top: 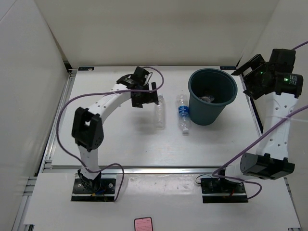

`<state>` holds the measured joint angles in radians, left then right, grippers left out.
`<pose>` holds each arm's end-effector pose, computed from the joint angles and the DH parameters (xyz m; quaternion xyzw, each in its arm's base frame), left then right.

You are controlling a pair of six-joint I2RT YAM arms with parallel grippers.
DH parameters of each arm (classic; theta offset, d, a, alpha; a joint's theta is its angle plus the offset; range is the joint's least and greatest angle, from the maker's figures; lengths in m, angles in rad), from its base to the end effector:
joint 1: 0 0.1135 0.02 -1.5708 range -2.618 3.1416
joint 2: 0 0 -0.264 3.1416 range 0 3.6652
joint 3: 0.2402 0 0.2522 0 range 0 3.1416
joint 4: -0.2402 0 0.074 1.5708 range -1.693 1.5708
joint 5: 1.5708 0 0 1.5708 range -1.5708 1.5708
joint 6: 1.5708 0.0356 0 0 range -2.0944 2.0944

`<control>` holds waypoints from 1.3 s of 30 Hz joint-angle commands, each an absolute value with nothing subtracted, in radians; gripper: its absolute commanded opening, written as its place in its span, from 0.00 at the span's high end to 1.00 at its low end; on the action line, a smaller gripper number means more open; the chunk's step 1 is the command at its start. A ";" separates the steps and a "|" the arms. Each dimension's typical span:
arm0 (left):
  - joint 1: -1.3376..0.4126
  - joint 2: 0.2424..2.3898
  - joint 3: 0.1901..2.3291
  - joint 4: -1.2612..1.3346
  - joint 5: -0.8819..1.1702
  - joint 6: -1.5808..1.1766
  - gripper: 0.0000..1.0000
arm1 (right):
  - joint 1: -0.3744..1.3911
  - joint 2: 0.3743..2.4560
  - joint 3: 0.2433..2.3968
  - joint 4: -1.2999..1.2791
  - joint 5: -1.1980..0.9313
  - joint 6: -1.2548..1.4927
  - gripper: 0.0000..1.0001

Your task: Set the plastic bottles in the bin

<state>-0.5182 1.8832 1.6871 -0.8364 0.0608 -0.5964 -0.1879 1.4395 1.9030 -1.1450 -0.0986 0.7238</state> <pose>0.3544 -0.2046 0.2818 -0.0296 0.9631 -0.1654 0.2101 0.2587 -0.0456 0.4695 0.3779 0.8189 0.1566 0.4025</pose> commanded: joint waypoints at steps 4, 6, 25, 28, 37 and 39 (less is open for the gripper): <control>-0.554 2.035 1.853 -0.883 0.129 -0.558 0.00 | -0.276 1.407 1.813 -1.100 -0.190 0.687 0.00; -0.563 2.094 1.877 -0.902 0.129 -0.546 0.00 | -0.288 1.397 1.804 -1.100 -0.201 0.676 0.00; -0.565 2.221 2.026 -0.903 0.168 -0.575 0.59 | -0.288 1.350 1.726 -1.127 -0.181 0.657 0.00; -0.565 2.221 2.365 -1.000 0.003 -0.541 0.59 | -0.288 1.350 1.726 -1.127 -0.172 0.657 0.00; -0.678 2.178 2.622 -0.540 0.041 -0.416 0.49 | -0.288 1.321 1.647 -1.117 -0.181 0.681 0.00; -0.704 2.196 2.591 -0.463 0.098 -0.439 0.49 | -0.301 1.321 1.660 -1.117 -0.181 0.681 0.00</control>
<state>-0.6670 2.1525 2.6080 -0.5564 0.0135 -0.4534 -0.2890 1.3544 1.6436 -1.1278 -0.1822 0.6807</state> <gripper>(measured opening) 0.615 0.998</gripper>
